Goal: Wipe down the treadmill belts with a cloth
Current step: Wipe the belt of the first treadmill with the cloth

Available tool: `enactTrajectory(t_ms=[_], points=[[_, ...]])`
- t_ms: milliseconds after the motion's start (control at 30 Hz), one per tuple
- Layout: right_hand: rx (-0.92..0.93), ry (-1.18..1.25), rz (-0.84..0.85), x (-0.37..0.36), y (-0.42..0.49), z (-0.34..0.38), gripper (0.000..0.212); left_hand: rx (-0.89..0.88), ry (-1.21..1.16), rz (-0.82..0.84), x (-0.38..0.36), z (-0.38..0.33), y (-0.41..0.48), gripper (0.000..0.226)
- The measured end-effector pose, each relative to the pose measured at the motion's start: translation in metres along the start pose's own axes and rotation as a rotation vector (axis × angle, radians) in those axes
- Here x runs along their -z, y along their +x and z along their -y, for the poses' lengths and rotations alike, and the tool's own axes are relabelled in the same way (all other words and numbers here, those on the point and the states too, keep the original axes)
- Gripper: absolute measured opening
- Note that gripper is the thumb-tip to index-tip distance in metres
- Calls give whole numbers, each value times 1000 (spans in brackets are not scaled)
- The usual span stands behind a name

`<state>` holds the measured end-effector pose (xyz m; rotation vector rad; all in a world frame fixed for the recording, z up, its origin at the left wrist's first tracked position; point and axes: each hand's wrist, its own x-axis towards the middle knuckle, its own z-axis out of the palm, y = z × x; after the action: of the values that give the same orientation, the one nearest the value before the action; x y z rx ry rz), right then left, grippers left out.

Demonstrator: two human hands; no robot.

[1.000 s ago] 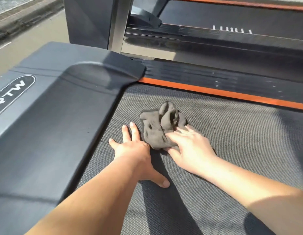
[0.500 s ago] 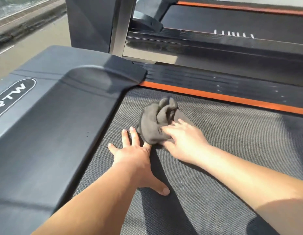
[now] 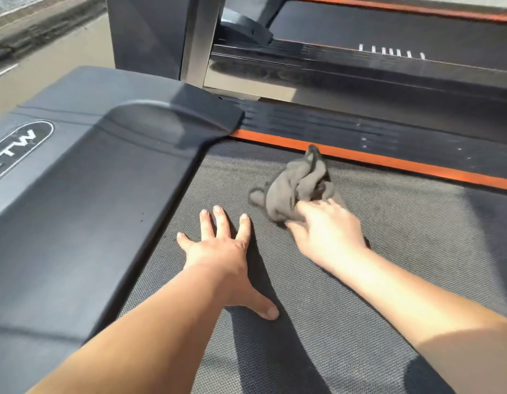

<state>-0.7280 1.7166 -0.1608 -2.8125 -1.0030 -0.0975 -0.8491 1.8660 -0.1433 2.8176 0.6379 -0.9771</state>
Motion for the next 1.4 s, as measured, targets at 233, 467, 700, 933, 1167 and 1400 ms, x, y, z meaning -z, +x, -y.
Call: enactTrajectory(t_ms=[233,467,700,933,1167,1400], points=[[-34,36,230,15,21,-47,25,0,-2,7,1,1,1,176],[23,98,69,-1,-11,24,20,-2,-11,11,0,2,2,178],[-163,23,206,18,25,-40,38,-7,-15,10,-1,2,2,175],[-196,-51,34,8,-4,-13,26,-7,-20,0,-1,0,2,177],[44,-26,231,17,-20,-61,45,-5,-20,-14,-3,1,3,178],[-415,-23,25,8,-1,-53,27,-4,-23,-8,-4,2,4,178]])
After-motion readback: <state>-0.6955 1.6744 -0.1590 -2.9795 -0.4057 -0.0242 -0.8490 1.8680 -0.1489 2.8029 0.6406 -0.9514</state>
